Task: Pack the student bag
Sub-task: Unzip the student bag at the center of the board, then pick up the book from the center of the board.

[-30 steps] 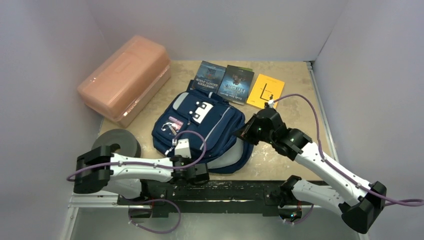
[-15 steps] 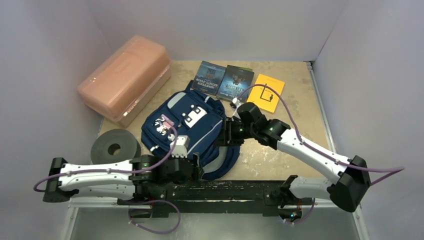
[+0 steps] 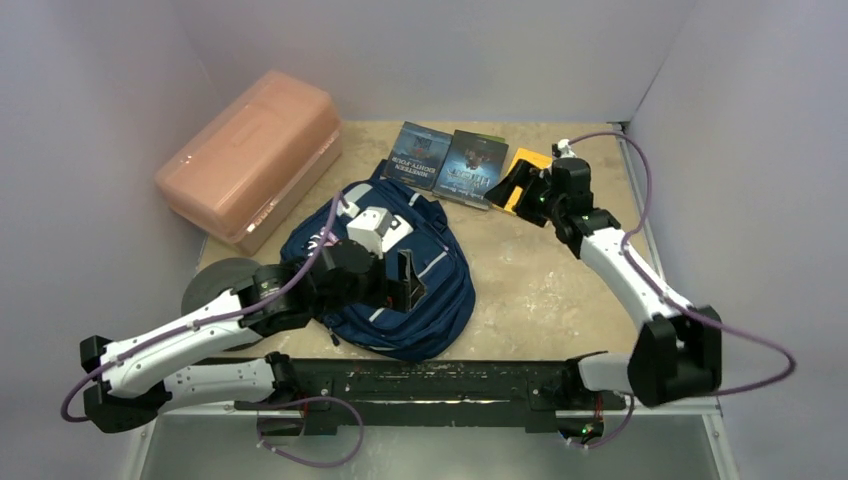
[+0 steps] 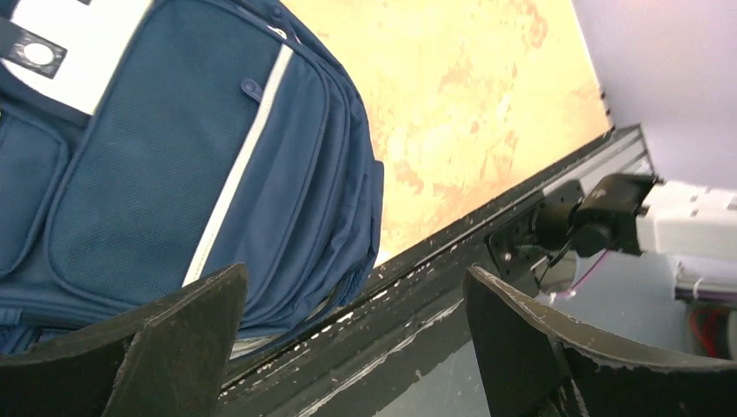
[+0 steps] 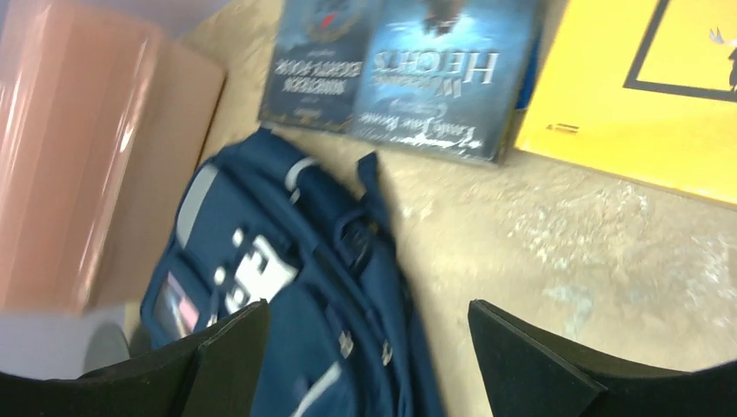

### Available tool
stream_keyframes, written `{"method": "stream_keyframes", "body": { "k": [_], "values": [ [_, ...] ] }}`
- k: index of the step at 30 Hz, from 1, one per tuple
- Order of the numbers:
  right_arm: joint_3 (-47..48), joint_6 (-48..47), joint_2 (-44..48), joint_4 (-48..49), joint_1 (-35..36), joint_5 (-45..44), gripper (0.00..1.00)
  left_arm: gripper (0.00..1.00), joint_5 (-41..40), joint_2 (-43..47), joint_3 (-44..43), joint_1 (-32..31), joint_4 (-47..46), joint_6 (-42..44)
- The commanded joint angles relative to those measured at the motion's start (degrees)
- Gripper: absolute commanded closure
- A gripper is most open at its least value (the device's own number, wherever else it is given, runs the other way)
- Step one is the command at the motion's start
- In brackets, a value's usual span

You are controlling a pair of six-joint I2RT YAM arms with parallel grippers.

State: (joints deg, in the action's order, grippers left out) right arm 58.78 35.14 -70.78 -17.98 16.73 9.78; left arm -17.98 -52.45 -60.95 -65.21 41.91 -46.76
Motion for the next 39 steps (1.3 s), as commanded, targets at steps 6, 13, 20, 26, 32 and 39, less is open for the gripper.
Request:
{"method": "stream_keyframes", "body": {
  "k": [6,13,20,26,32,39],
  "values": [
    [-9.3,24.0,-23.0,45.7,-7.9,11.3,0.14,0.06,10.7,0.3,0.3,1.8,-2.7,5.9],
    [-12.4,30.9,-34.2,58.5,-8.5,8.6,0.19,0.06,11.4,4.2,3.7,2.3,-2.9,4.8],
    [-11.0,35.4,-44.3,67.4,-8.6,7.5,0.26,0.05,11.9,4.2,2.9,2.8,-2.6,6.1],
    [-8.9,35.1,-48.1,67.8,-8.5,5.6,0.34,0.06,12.2,4.4,3.0,3.3,-2.5,6.2],
    [-6.7,34.1,-50.4,67.7,-8.5,6.9,0.59,0.06,12.7,4.2,2.9,3.8,-2.6,6.3],
    [-9.2,30.8,-41.1,63.2,-8.8,17.7,1.00,0.06,13.8,3.0,1.8,5.5,-2.8,6.7]
  ]
}}
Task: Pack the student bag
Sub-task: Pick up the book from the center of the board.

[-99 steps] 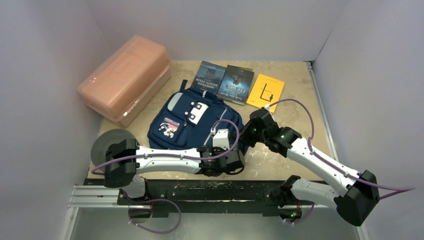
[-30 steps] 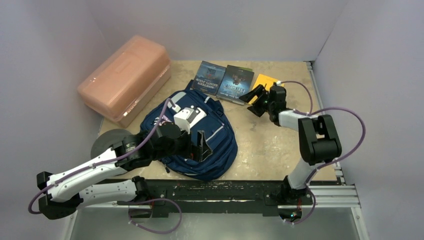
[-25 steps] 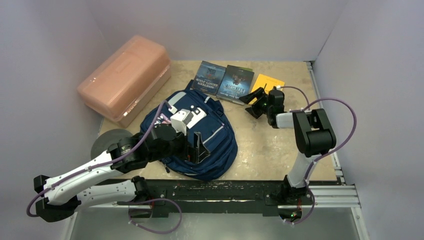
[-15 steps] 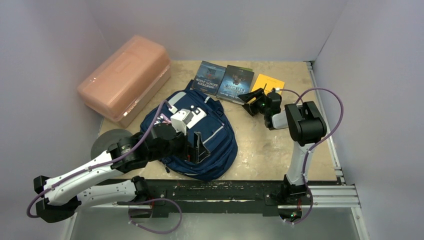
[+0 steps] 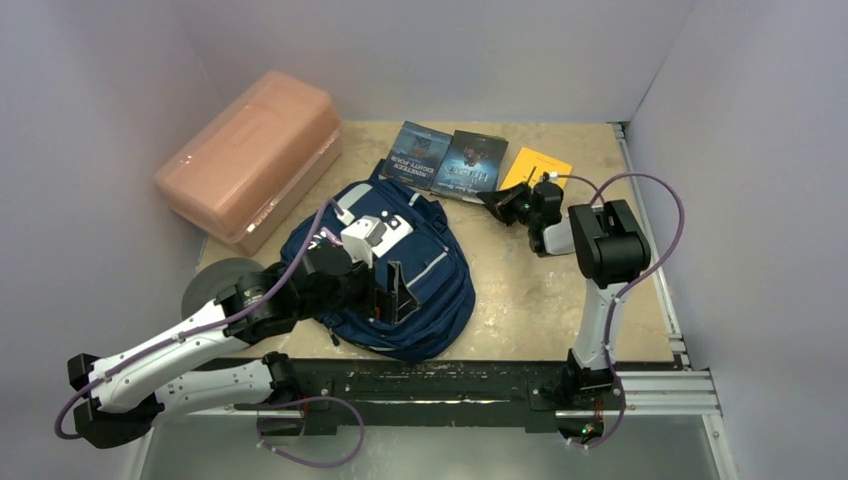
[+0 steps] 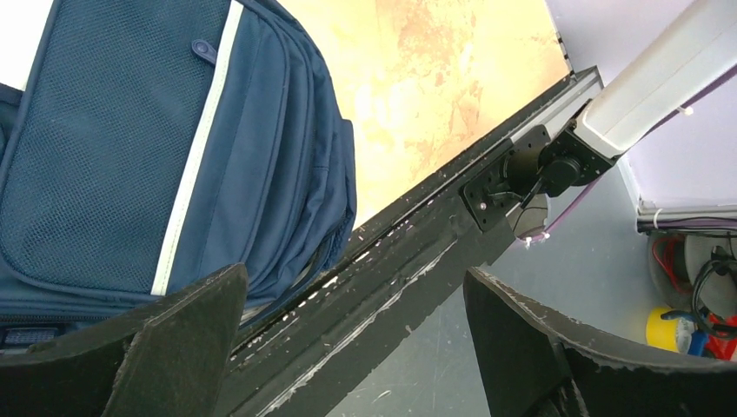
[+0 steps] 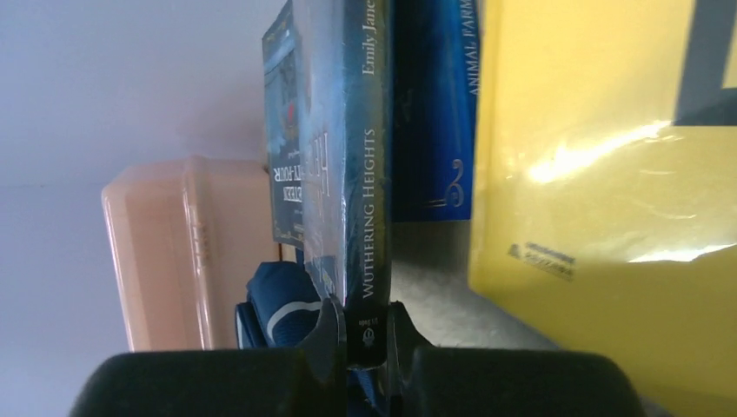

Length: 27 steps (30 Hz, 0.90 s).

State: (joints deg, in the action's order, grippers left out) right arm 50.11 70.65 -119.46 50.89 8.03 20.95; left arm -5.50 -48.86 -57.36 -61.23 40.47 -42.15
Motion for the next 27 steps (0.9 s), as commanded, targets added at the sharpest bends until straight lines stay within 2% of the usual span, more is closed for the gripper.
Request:
{"method": "stream_keyframes", "body": {
  "k": [1,4,6,8,11,13,16,21,27],
  "values": [
    [0.1,-6.8,9.6,-9.2,-0.2,8.6,1.00,0.05,2.0,-1.3,-2.2,2.5,-1.0,2.5],
    [2.3,-14.0,15.9,-18.6,-0.8,15.4,1.00,0.05,5.1,-3.9,-4.0,7.3,-0.2,3.0],
    [2.9,-18.2,21.3,-24.4,-1.5,17.8,1.00,0.05,10.5,-4.9,-4.0,12.9,-1.6,2.3],
    [2.9,-20.6,26.7,-28.9,-1.8,19.5,1.00,0.05,16.0,-5.6,-2.8,21.2,-6.4,-0.6],
    [2.0,-17.7,33.3,-30.9,-1.9,26.3,1.00,0.06,25.8,-8.9,-0.4,31.6,-15.5,-8.6],
    [0.3,-15.9,39.5,-31.8,-2.1,27.8,1.00,0.06,30.1,-12.4,-0.1,35.4,-21.2,-13.9],
    [1.0,-16.2,45.5,-37.7,-2.1,28.3,1.00,0.06,31.6,-17.1,-0.4,36.7,-28.6,-19.2],
    [-0.4,-10.6,50.4,-36.4,-1.3,35.6,1.00,0.04,28.7,-21.4,0.3,37.1,-38.5,-22.9],
    [-0.8,-5.4,50.8,-31.5,1.2,40.7,1.00,0.05,25.1,-20.4,4.6,37.2,-48.9,-25.5]
  ]
}}
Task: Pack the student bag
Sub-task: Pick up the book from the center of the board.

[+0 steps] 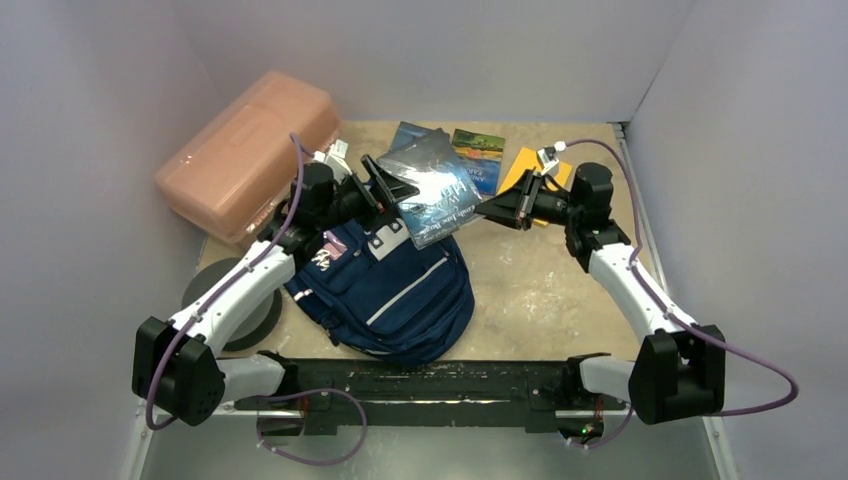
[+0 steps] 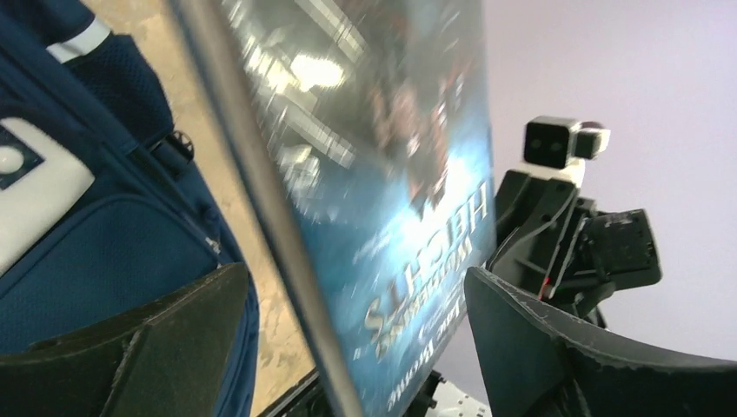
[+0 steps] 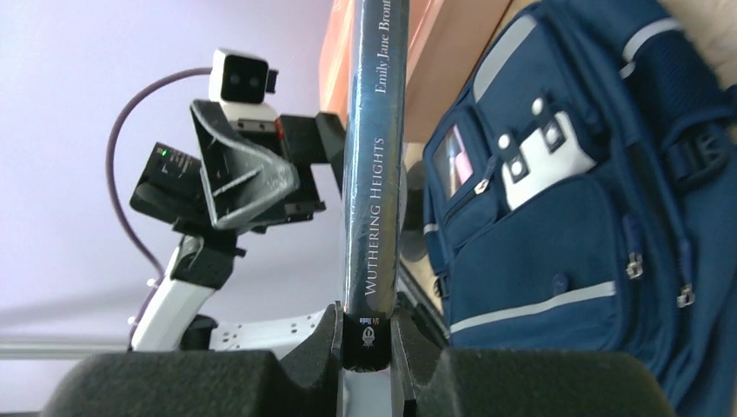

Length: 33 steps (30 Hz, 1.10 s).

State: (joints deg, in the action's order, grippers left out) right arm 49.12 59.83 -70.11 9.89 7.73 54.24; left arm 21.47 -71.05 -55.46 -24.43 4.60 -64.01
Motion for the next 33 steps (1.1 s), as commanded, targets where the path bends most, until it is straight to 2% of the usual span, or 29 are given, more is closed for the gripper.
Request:
{"method": "stream_keyframes", "body": {
  "k": [1,2,6,9,10,12,13,15,17,20,21,22,25,26,27,28,29,30,31,32,33],
  "values": [
    [-0.1,7.1,1.0,11.4,2.1,8.1,1.00,0.07,-2.2,2.3,4.3,0.3,-16.0,-4.4],
    [-0.3,9.3,0.3,13.6,2.6,8.9,1.00,0.11,-2.2,2.8,5.9,0.3,-19.4,-5.2],
    [-1.1,15.4,-2.1,22.3,2.8,10.7,1.00,0.38,-4.8,5.5,11.5,0.5,-26.7,-9.1],
    [-2.1,22.8,-4.2,32.0,4.4,7.0,1.00,0.56,-11.0,8.4,17.1,0.5,-33.3,-15.6],
    [-2.1,24.1,-4.5,33.8,5.8,4.4,0.93,0.61,-13.0,9.0,18.8,0.5,-36.5,-18.7],
    [-1.7,24.9,-4.8,34.1,9.8,-2.9,0.63,0.75,-15.6,9.6,20.8,0.5,-42.2,-20.8],
    [-1.6,25.3,-5.0,34.4,12.2,-6.6,0.51,0.79,-16.2,9.6,20.7,0.5,-43.5,-21.3],
    [-2.5,28.0,-5.4,37.7,16.7,-15.1,0.37,0.81,-16.8,9.8,19.8,0.4,-44.7,-21.3],
    [-2.3,30.4,-6.9,41.2,20.2,-21.4,0.32,0.83,-16.1,9.8,19.3,0.4,-45.3,-21.1],
    [0.1,32.0,-9.5,42.4,23.9,-27.3,0.33,0.84,-16.6,9.5,21.0,0.3,-49.2,-22.0],
    [0.5,33.4,-10.3,43.3,24.6,-28.8,0.36,0.85,-16.7,9.4,21.7,0.3,-50.7,-22.5],
    [0.3,34.5,-10.7,45.6,25.3,-30.5,0.44,0.85,-16.7,9.3,22.3,0.3,-51.7,-22.9],
    [-2.0,34.9,-9.3,47.7,25.9,-34.2,0.83,0.84,-15.4,10.0,23.1,0.1,-51.2,-21.4],
    [-2.7,33.4,-7.7,45.7,25.2,-34.6,0.90,0.79,-14.0,10.8,22.9,0.2,-49.3,-20.1],
    [-2.7,30.4,-4.8,41.2,23.9,-34.5,0.94,0.69,-11.7,12.0,21.9,0.4,-44.0,-17.7],
    [-1.7,26.4,-2.5,33.0,21.5,-33.6,1.00,0.55,-9.7,13.6,20.0,0.4,-34.6,-14.1],
    [0.4,20.4,-0.2,22.6,18.6,-32.1,1.00,0.34,-9.3,15.0,16.7,0.2,-20.8,-9.2],
    [3.0,13.4,1.8,10.9,16.0,-32.0,1.00,0.22,-11.6,15.2,12.2,-1.1,-3.6,-4.7],
    [6.2,5.6,3.4,0.0,14.0,-32.9,1.00,0.16,-14.5,14.3,8.8,-2.4,10.0,-1.1],
    [10.6,-3.3,4.0,-11.2,12.4,-35.1,1.00,0.14,-14.7,13.1,6.8,-3.8,18.1,3.4],
    [14.6,-11.0,4.2,-22.0,11.5,-40.0,1.00,0.11,-14.2,12.0,5.8,-5.8,20.9,7.0]
  ]
}}
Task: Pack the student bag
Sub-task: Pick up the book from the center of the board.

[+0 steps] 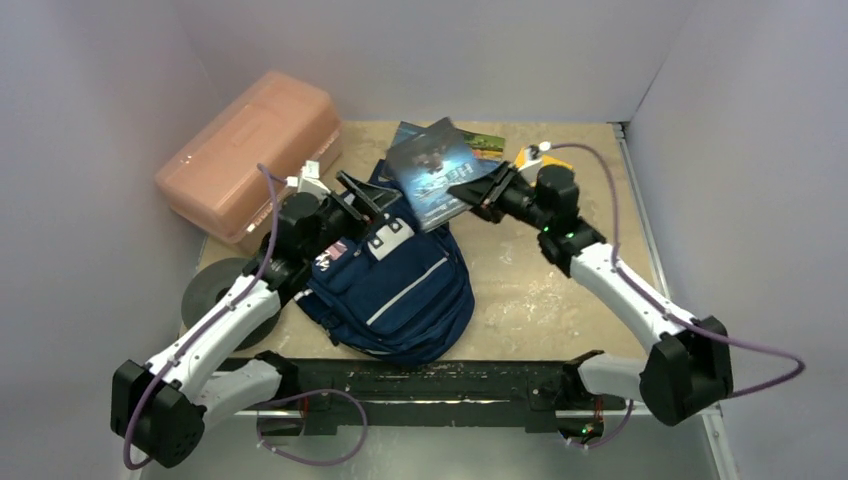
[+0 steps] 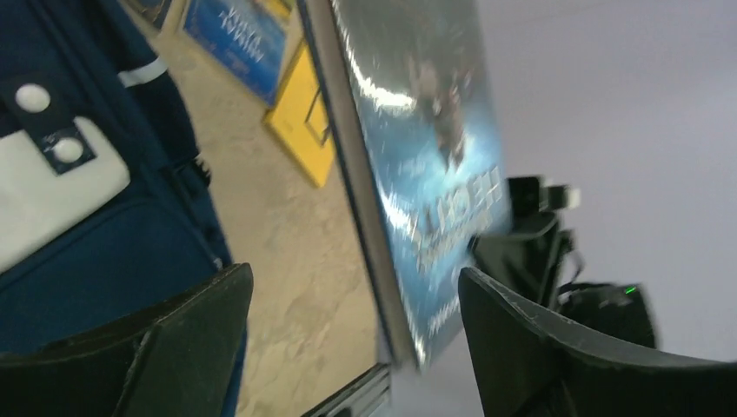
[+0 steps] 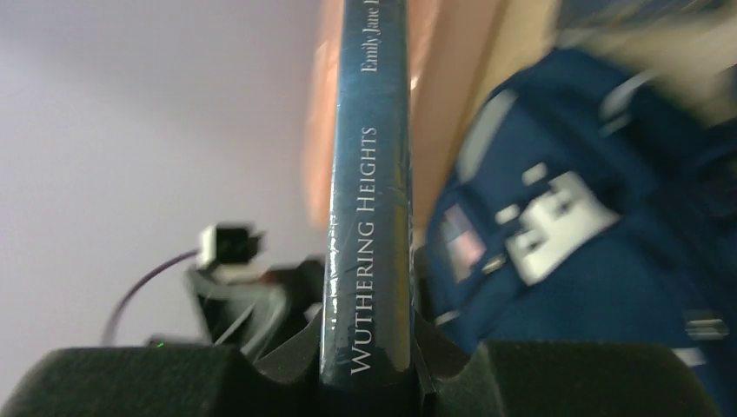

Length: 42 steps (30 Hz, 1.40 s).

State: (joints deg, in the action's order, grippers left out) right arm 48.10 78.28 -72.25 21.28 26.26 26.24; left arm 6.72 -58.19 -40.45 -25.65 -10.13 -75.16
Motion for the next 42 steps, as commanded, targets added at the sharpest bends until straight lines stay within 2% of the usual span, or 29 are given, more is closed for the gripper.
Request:
{"method": "stream_keyframes", "body": {
  "k": [1,3,7,9,13,16,21,26,28,30,33,37,42],
  "values": [
    [19.4,-36.6,6.5,-44.0,-7.4,-15.8,1.00,0.09,0.2,-1.5,-9.8,-7.3,37.6,21.3],
    [24.3,-46.3,7.5,-55.4,-7.4,-24.7,1.00,0.06,-1.2,-2.9,-10.5,-14.9,38.5,27.8],
    [27.7,-54.1,12.5,-65.6,-7.4,-34.6,1.00,0.04,-15.4,-9.7,-16.0,-34.1,45.0,39.3],
    [28.4,-54.9,14.7,-67.9,-7.4,-36.1,1.00,0.05,-18.4,-15.3,-19.6,-39.4,47.9,42.6],
    [26.9,-55.0,18.0,-69.3,-7.4,-36.2,1.00,0.18,-20.3,-25.7,-26.5,-45.1,50.2,45.5],
    [25.8,-54.4,18.7,-69.7,-7.4,-34.1,1.00,0.25,-20.8,-30.9,-29.2,-46.0,49.3,45.9],
    [24.5,-53.8,20.0,-68.6,-7.4,-29.9,1.00,0.40,-25.8,-38.7,-33.7,-46.2,53.1,45.8],
    [23.7,-55.2,20.2,-70.3,-7.4,-27.6,1.00,0.54,-32.9,-42.9,-35.0,-46.2,55.6,44.5],
    [24.2,-58.0,20.0,-74.0,-7.4,-29.5,1.00,0.72,-36.4,-43.0,-35.4,-46.0,56.7,44.3],
    [24.6,-59.2,20.1,-77.3,-7.4,-31.4,1.00,0.99,-39.6,-41.9,-36.7,-46.0,59.3,43.2],
    [25.0,-60.5,20.3,-81.3,-7.4,-30.8,1.00,1.00,-39.4,-34.9,-37.2,-46.0,57.4,44.8],
    [24.0,-59.9,19.4,-83.8,-7.4,-14.2,1.00,1.00,-37.2,-24.6,-36.7,-44.6,51.8,46.1],
    [23.8,-57.9,18.4,-86.2,-7.4,3.4,1.00,1.00,-37.0,-18.0,-37.9,-37.2,49.5,45.7]
  ]
}}
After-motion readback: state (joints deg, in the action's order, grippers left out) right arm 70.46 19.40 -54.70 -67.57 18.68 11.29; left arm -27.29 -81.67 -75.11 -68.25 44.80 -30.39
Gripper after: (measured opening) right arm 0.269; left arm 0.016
